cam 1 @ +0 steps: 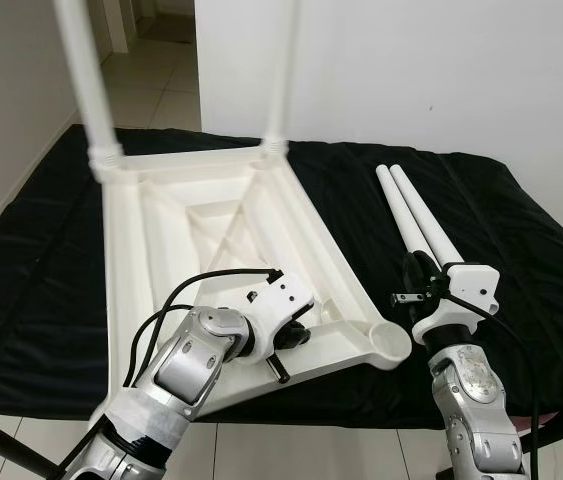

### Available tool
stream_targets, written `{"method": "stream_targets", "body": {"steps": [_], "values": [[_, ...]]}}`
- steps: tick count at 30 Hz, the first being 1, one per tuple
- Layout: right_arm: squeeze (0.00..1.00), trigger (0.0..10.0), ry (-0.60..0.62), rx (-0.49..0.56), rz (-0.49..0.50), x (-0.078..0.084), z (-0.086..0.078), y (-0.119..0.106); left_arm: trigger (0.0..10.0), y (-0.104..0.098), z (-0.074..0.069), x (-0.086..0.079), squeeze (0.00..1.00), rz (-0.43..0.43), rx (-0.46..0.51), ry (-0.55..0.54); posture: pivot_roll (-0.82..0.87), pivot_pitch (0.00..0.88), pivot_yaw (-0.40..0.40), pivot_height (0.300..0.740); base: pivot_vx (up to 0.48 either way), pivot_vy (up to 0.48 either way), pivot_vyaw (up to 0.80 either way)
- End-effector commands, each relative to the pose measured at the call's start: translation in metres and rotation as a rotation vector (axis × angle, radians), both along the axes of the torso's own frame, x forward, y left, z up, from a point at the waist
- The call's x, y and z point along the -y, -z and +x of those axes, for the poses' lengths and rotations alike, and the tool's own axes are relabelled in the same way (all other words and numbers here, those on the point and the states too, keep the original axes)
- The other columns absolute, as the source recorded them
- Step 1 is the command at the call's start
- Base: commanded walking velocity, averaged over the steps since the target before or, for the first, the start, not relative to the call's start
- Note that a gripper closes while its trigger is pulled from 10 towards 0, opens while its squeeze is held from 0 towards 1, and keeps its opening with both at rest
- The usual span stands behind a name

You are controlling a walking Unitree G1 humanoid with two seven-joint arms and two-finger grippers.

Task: Building children table

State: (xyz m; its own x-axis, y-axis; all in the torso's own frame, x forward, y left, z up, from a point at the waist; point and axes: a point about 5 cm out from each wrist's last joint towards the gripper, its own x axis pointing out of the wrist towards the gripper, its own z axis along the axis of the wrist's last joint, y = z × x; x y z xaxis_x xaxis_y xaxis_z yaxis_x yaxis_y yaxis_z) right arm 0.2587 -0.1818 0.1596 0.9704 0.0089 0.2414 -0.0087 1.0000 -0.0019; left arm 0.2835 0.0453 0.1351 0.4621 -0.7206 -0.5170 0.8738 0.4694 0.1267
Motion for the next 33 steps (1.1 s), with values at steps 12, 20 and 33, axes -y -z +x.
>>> {"method": "stream_targets", "body": {"steps": [12, 20, 33], "values": [[0.0, 10.0, 0.026, -0.007, 0.003, 0.004, 0.004, 0.001, 10.0, -0.012, 0.003, 0.002, 0.0, 0.025, 0.198, -0.016, -0.06, 0.0, -0.035, 0.74, 0.0, 0.0, 0.0], [0.0, 10.0, 0.044, -0.019, 0.013, 0.006, 0.009, 0.002, 10.0, -0.026, -0.013, 0.011, 0.0, -0.091, 0.195, 0.135, -0.06, 0.0, -0.038, 0.74, 0.0, 0.0, 0.0], [0.14, 10.0, 0.202, -0.121, -0.021, 0.028, 0.04, 0.012, 10.0, -0.057, -0.014, 0.021, 0.0, -0.377, 0.294, 0.06, -0.07, 0.0, -0.042, 0.74, 0.0, 0.0, 0.0]]}}
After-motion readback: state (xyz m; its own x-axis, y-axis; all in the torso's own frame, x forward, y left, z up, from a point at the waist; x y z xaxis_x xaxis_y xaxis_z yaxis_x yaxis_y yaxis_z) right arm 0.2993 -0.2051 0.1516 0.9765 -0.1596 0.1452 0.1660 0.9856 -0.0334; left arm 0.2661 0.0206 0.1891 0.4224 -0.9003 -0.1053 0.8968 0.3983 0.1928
